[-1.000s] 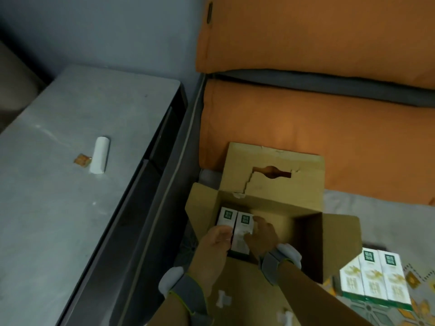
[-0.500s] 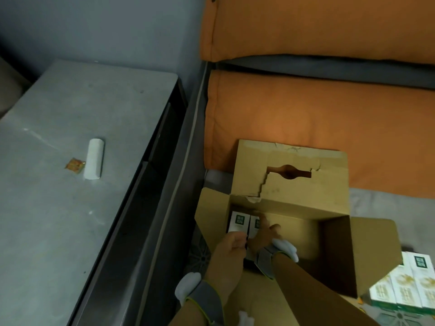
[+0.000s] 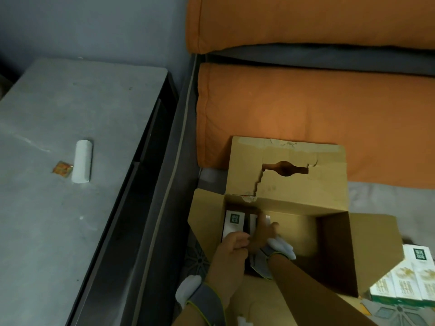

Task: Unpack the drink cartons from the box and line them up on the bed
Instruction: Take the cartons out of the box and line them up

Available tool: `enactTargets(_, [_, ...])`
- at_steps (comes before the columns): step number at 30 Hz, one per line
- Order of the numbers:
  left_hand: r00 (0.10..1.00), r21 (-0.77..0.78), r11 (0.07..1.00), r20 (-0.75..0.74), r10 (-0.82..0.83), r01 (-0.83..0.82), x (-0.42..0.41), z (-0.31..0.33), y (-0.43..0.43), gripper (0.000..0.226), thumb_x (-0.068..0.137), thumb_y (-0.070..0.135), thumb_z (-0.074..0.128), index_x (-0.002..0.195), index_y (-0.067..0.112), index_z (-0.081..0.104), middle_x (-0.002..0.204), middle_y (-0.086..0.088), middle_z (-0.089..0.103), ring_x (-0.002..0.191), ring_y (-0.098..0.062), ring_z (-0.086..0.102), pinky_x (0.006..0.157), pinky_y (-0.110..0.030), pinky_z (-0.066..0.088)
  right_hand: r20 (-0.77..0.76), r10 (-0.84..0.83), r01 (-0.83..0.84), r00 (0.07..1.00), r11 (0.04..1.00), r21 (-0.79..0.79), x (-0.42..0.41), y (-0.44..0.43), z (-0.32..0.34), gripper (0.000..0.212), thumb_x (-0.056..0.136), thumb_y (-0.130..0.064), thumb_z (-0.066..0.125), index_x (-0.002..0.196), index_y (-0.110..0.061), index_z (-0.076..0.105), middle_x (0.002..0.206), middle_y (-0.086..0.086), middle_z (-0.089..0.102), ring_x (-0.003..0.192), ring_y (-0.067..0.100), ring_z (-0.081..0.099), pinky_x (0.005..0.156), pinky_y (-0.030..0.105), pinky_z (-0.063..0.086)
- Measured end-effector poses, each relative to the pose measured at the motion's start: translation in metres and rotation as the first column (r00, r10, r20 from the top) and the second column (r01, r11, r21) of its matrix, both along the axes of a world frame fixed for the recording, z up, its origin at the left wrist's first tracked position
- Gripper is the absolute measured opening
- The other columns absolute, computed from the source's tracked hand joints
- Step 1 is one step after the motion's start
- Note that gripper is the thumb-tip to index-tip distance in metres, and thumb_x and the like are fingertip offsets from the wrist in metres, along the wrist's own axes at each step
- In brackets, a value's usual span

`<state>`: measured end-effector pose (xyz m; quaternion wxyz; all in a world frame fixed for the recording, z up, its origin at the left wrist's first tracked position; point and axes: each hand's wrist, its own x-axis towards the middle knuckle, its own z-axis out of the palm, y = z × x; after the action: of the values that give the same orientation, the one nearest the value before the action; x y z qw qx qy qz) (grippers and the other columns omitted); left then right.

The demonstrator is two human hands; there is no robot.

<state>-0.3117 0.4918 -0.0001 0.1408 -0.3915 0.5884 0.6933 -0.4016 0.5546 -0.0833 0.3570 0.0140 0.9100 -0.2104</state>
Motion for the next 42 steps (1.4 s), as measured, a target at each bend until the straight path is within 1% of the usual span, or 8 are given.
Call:
enactTargets(9, [0.997,-0.048,0.996,0.01,0.078,-0.077,-0.014,0.019,0.027,0.035,0.091,-0.006,0.039,0.122,0.008,0.049,0.124,-0.013,0.051,0.108,-0.018,0.047,0.091,-0.028,0.042,-0.203,0.021,-0.046,0.979,0.992,-0.118,0.008,0.053,0.038,0.088,0.063,-0.031,0.071,0.137,-0.03,0.024,0.107,0.011,0.045,0.086,0.034,0.055,0.061,0.025,0.037])
enactTargets(14, [0.999,-0.082,0.996,-0.019,0.034,-0.035,-0.028,0.039,0.059,0.043,0.091,-0.001,0.042,0.132,0.013,0.04,0.123,-0.007,0.047,0.111,-0.018,0.045,0.084,-0.024,0.044,-0.285,-0.028,-0.033,0.958,0.978,-0.208,-0.001,0.087,0.074,0.079,0.066,-0.044,0.063,0.128,-0.049,0.016,0.105,0.0,0.038,0.08,0.029,0.058,0.058,0.028,0.041])
enactTargets(17, [1.0,-0.095,0.995,-0.018,-0.004,0.002,-0.037,0.055,0.084,0.048,0.091,0.004,0.043,0.136,0.02,0.038,0.13,-0.004,0.049,0.119,-0.021,0.047,0.105,-0.039,0.041,-0.329,-0.05,-0.03,0.943,0.972,-0.233,-0.011,0.109,0.097,0.081,0.061,-0.049,0.061,0.127,-0.054,0.015,0.097,-0.006,0.032,0.075,0.031,0.06,0.053,0.029,0.046])
enactTargets(21, [0.997,-0.065,0.996,-0.055,-0.061,0.058,-0.054,0.076,0.122,0.051,0.092,0.006,0.04,0.14,0.023,0.034,0.138,-0.003,0.048,0.117,-0.016,0.047,0.107,-0.039,0.039,-0.436,-0.073,-0.03,0.897,0.974,-0.225,-0.025,0.147,0.131,0.081,0.059,-0.046,0.066,0.124,-0.056,0.02,0.091,-0.009,0.033,0.063,0.021,0.053,0.042,0.016,0.031])
enactTargets(26, [0.991,-0.011,0.997,-0.109,-0.074,0.073,-0.08,0.091,0.175,0.047,0.094,0.006,0.04,0.138,0.023,0.037,0.136,-0.001,0.049,0.111,-0.012,0.048,0.096,-0.028,0.041,-0.482,-0.111,-0.008,0.869,0.971,-0.238,-0.048,0.203,0.157,0.08,0.06,-0.039,0.065,0.125,-0.052,0.021,0.106,-0.002,0.047,0.077,0.029,0.063,0.051,0.023,0.04])
enactTargets(31, [0.988,0.006,0.998,-0.141,-0.059,0.06,-0.103,0.102,0.23,0.044,0.095,0.007,0.041,0.137,0.019,0.039,0.137,-0.006,0.049,0.124,-0.022,0.049,0.108,-0.04,0.04,-0.482,-0.183,0.057,0.857,0.963,-0.265,-0.067,0.263,0.169,0.082,0.063,-0.039,0.066,0.131,-0.048,0.022,0.11,0.001,0.048,0.08,0.03,0.063,0.061,0.03,0.047])
enactTargets(37, [0.98,-0.029,0.992,-0.149,-0.128,0.125,-0.129,0.093,0.282,0.042,0.096,0.008,0.041,0.138,0.015,0.037,0.144,-0.007,0.04,0.13,-0.02,0.042,0.097,-0.026,0.036,-0.464,-0.233,0.139,0.855,0.964,-0.228,-0.088,0.331,0.16,0.083,0.065,-0.03,0.066,0.133,-0.049,0.022,0.111,0.002,0.046,0.078,0.031,0.061,0.061,0.031,0.048])
enactTargets(42, [0.976,-0.109,0.975,-0.083,-0.201,0.192,-0.146,0.07,0.308,0.046,0.094,0.006,0.045,0.137,0.018,0.039,0.147,-0.007,0.039,0.133,-0.024,0.04,0.111,-0.043,0.034,-0.408,-0.234,0.19,0.882,0.971,-0.145,-0.107,0.379,0.137,0.078,0.072,-0.025,0.064,0.135,-0.044,0.022,0.117,0.005,0.045,0.081,0.035,0.059,0.062,0.032,0.048])
